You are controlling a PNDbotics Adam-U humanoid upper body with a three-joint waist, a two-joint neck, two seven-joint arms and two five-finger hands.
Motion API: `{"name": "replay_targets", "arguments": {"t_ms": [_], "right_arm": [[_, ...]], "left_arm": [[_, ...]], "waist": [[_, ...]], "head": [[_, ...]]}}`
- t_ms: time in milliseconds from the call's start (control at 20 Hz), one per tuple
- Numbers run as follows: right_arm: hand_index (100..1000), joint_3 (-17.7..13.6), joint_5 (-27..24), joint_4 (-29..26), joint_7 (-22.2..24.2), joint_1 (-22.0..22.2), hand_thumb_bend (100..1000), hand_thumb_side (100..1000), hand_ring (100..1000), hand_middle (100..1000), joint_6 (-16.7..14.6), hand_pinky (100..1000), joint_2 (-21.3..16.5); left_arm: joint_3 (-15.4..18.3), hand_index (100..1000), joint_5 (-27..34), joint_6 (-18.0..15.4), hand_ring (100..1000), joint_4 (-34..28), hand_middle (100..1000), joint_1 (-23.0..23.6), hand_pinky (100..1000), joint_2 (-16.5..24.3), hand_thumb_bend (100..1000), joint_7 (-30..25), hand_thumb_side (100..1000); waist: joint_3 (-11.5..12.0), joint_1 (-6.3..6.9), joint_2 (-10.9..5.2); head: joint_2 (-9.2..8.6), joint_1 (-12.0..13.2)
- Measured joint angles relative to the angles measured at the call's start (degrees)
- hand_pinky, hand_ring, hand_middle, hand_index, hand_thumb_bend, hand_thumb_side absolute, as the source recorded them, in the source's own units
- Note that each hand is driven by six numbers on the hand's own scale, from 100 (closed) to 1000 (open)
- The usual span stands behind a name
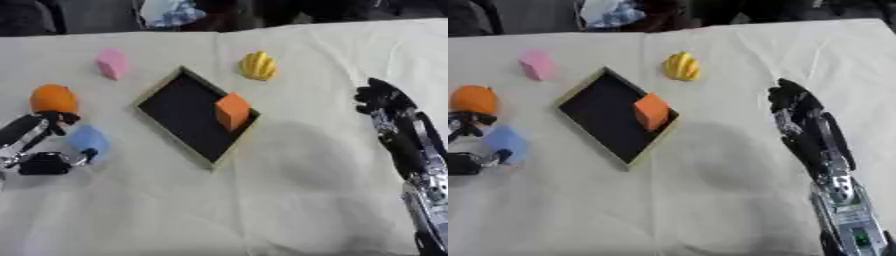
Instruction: Pick up objects on the table and place them in the box.
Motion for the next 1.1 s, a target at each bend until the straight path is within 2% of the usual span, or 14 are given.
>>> {"name": "replay_targets", "arguments": {"t_ms": [300,500,550,600,650,750,950,1100], "right_arm": [[889,0.0,0.0,0.0,0.0,0.0,100,589,830,774,0.0,813,0.0],[889,0.0,0.0,0.0,0.0,0.0,100,589,830,774,0.0,813,0.0],[889,0.0,0.0,0.0,0.0,0.0,100,589,830,774,0.0,813,0.0],[889,0.0,0.0,0.0,0.0,0.0,100,589,830,774,0.0,813,0.0],[889,0.0,0.0,0.0,0.0,0.0,100,590,830,775,0.0,812,0.0],[889,0.0,0.0,0.0,0.0,0.0,100,590,830,774,0.0,813,0.0],[888,0.0,0.0,0.0,0.0,0.0,100,591,830,774,0.0,812,0.0],[888,0.0,0.0,0.0,0.0,0.0,100,595,830,775,0.0,812,0.0]], "left_arm": [[-0.5,870,-0.8,-0.4,721,0.9,768,-0.2,789,0.0,415,-0.4,404],[-0.7,853,-1.2,-0.5,693,1.1,745,-0.3,771,0.0,365,-0.6,316],[-0.7,839,-1.4,-0.5,665,1.1,723,-0.4,749,0.0,333,-0.6,256],[-0.7,837,-1.5,-0.6,662,1.0,721,-0.4,746,0.0,329,-0.6,247],[-0.7,821,-1.6,-0.6,640,1.0,700,-0.4,728,0.0,298,-0.6,183],[-0.7,804,-1.7,-0.6,608,1.0,677,-0.5,701,0.0,264,-0.6,112],[-0.7,778,-2.3,-0.7,573,1.0,641,-0.6,670,0.0,209,-0.1,100],[-0.7,769,-2.6,-0.8,562,1.0,628,-0.6,666,0.0,207,0.4,100]], "waist": [[0.0,0.0,0.0],[0.0,0.0,0.0],[0.0,0.0,0.0],[0.0,0.0,0.0],[0.0,0.0,0.0],[0.0,0.0,0.0],[0.0,0.0,0.0],[0.1,0.0,0.0]], "head": [[0.0,0.0],[0.0,0.0],[0.0,0.0],[0.0,0.0],[0.0,0.0],[0.0,0.0],[0.0,0.0],[0.0,-0.1]]}}
